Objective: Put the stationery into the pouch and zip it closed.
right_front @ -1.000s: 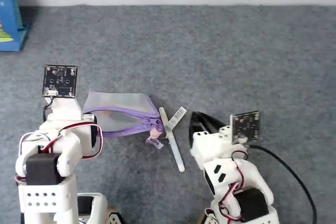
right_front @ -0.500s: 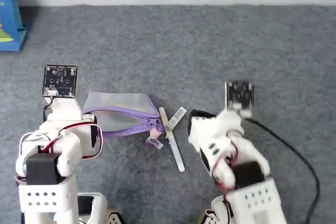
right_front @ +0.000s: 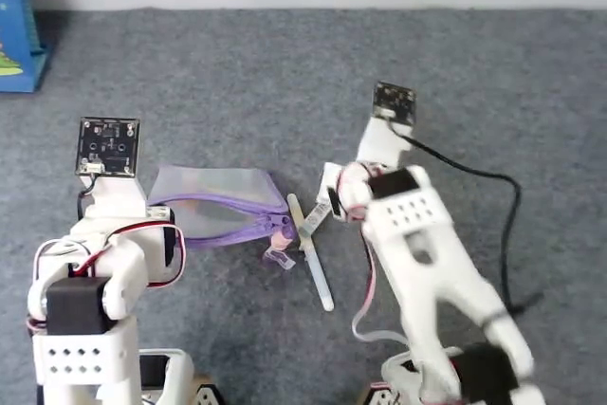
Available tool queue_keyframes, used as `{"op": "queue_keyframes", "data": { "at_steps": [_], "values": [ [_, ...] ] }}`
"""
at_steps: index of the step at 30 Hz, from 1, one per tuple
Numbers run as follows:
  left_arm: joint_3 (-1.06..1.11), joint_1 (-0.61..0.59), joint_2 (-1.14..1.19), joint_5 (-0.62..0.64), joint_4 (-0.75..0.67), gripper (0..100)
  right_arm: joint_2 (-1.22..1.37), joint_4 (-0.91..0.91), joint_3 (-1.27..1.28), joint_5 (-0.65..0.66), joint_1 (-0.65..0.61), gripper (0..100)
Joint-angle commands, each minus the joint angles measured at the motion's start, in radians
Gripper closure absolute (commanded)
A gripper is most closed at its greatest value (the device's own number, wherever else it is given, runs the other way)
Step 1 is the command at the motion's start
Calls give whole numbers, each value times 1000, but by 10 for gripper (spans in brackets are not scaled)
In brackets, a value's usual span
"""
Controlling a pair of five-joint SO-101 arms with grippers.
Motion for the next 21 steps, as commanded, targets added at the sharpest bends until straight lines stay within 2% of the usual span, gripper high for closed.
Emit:
{"op": "queue_keyframes", "data": {
  "at_steps": [1,8,17,19,21],
  "values": [
    [-5,5,8,8,-26,987,131,-16,-141,-38,-35,740],
    [-4,5,8,8,-26,987,395,-18,-334,-60,-81,740],
    [-4,5,8,8,-26,987,694,-8,-506,-78,-70,746],
    [-4,5,8,8,-26,987,696,-7,-506,-78,-54,789],
    [-4,5,8,8,-26,987,679,-7,-502,-78,-30,876]
  ]
}}
